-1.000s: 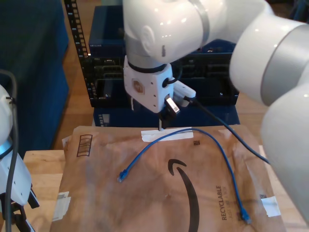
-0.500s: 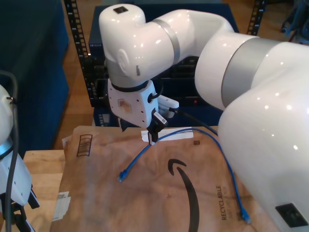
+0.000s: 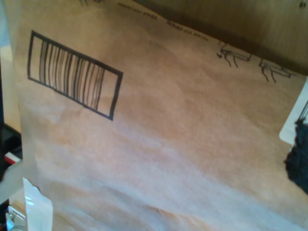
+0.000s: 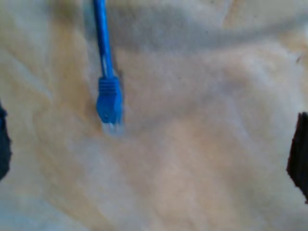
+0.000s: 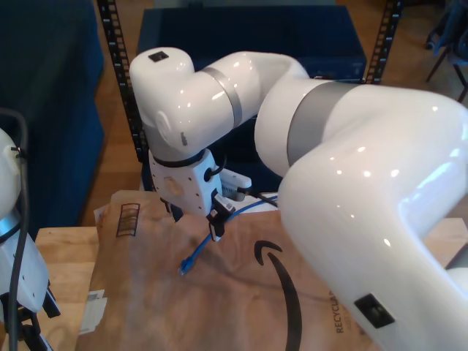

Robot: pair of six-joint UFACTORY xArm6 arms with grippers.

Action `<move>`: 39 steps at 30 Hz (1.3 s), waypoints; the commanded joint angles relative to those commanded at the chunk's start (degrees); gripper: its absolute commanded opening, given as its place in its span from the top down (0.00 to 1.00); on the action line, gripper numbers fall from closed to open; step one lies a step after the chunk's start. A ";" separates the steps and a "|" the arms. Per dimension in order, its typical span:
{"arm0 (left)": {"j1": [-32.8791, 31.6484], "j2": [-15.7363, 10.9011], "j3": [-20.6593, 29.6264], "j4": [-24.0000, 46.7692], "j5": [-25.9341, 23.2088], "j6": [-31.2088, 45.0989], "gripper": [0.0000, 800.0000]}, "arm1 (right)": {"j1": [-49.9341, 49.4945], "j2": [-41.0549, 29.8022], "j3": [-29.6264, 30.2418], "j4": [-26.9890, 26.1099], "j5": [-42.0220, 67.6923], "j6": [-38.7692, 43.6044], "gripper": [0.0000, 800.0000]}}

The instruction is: Grab the cable and plug it in

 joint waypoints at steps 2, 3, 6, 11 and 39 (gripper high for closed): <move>0.00 0.00 0.09 0.00 0.09 0.00 0.00 | 0.00 1.05 0.09 0.79 -1.41 0.97 0.00; 0.00 0.00 0.09 0.00 0.09 0.00 0.00 | 0.00 1.93 -0.09 0.97 -1.85 0.97 0.00; 0.00 0.26 0.00 0.00 0.00 0.00 0.00 | 0.00 3.78 0.18 1.14 -3.69 0.97 0.00; 0.00 0.79 0.09 0.00 0.09 0.00 0.00 | -0.09 6.42 0.26 1.05 -4.48 0.97 0.00; 0.09 0.62 0.00 0.00 0.35 0.09 0.00 | -0.18 9.49 2.20 1.76 -4.48 2.73 0.51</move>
